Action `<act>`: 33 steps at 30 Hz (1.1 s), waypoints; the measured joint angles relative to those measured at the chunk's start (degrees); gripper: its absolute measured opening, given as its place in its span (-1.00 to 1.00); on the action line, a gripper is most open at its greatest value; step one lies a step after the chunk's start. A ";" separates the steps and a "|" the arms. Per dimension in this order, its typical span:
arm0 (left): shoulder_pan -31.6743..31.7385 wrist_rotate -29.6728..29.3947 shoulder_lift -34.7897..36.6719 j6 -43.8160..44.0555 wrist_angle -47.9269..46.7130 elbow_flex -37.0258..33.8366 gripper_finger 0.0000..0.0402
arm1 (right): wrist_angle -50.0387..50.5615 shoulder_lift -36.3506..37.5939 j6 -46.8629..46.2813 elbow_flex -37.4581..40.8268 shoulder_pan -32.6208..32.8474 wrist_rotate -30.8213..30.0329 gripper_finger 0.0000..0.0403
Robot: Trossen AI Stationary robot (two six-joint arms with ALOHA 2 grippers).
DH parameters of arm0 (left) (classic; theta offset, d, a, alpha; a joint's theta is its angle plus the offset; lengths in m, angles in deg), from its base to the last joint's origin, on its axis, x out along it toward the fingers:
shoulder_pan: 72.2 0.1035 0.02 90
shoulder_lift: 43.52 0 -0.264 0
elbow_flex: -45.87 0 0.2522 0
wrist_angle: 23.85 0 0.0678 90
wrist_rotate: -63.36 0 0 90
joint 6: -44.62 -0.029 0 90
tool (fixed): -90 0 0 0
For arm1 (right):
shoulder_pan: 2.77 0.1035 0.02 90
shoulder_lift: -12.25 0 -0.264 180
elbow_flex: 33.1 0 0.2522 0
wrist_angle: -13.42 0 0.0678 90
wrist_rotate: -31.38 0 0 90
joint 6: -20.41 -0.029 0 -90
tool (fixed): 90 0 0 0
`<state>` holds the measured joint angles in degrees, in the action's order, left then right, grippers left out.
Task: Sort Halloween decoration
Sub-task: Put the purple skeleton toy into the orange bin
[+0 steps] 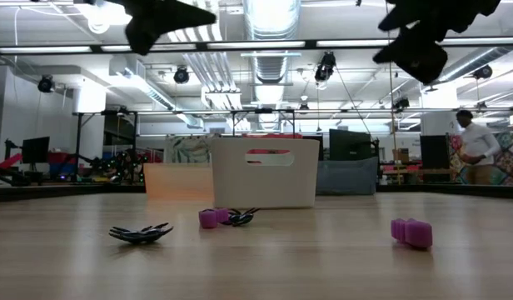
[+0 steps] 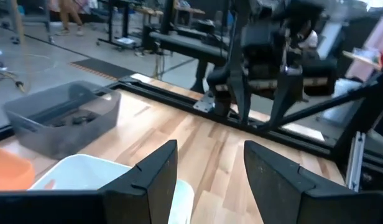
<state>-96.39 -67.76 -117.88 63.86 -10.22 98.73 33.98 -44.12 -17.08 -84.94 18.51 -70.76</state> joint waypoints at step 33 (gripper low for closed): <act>-14.86 4.65 12.26 26.52 -35.34 -5.95 -0.16 | 51.06 -28.21 -19.39 -22.29 1.81 19.62 -0.09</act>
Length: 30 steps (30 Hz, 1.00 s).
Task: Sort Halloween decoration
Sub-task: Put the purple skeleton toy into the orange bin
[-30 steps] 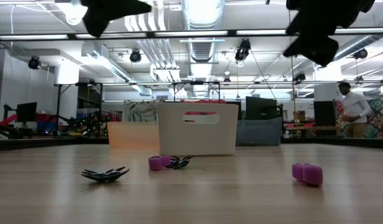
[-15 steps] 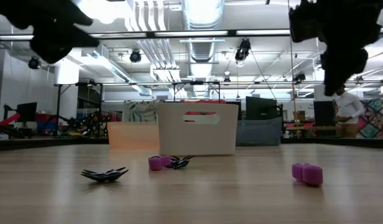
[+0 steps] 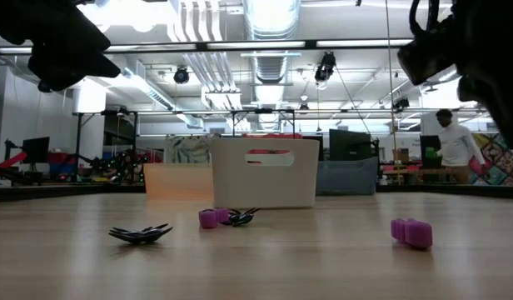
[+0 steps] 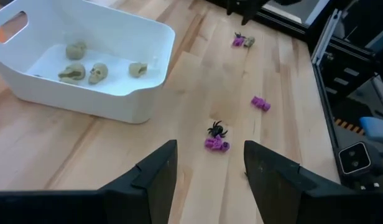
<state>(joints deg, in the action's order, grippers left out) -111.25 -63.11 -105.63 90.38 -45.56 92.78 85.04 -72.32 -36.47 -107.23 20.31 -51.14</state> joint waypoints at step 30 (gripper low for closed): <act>0.05 -0.57 -0.04 0.00 0.77 0.00 -0.16 | 0.67 -12.47 -1.78 -1.17 8.53 -1.25 -0.11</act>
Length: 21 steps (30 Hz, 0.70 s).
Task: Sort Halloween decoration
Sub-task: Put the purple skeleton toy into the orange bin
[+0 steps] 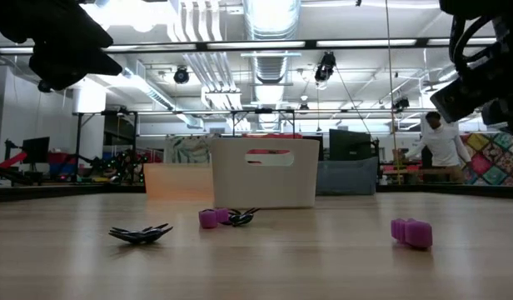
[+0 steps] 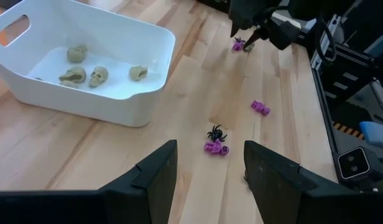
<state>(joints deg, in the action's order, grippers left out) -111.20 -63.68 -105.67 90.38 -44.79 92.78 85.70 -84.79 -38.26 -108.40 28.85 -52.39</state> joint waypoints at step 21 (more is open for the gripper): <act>0.00 -1.34 0.00 -0.17 -0.08 0.00 -0.16 | -5.75 -1.80 1.96 2.69 -0.04 -1.21 -0.71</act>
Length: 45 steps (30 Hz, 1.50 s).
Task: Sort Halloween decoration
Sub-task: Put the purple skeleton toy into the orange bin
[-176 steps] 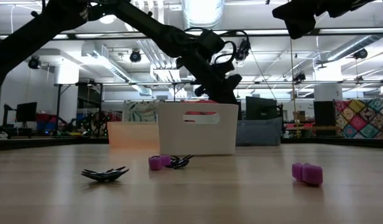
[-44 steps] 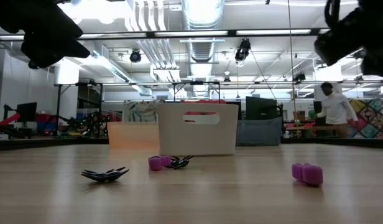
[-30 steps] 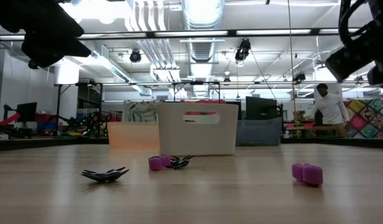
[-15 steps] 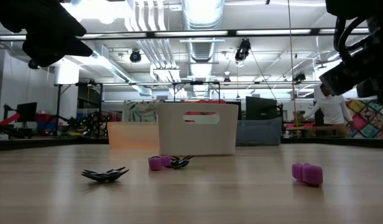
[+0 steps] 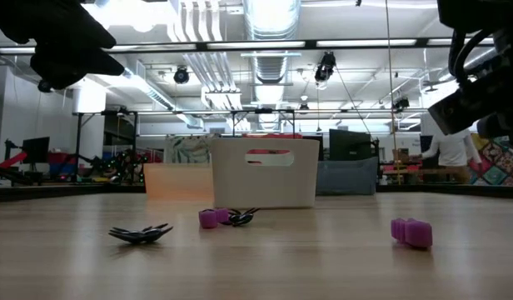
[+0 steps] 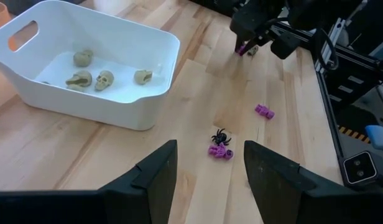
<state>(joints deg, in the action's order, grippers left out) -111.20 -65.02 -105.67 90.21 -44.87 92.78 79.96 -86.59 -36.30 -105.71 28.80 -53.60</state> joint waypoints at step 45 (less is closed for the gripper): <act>0.00 -1.61 -1.41 0.06 1.18 -0.17 -0.16 | -32.95 30.83 52.62 0.85 -25.15 -20.65 -0.95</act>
<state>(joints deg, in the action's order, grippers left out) -111.20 -66.63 -107.08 90.26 -43.69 92.60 47.01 -55.75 16.32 -104.86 3.66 -74.25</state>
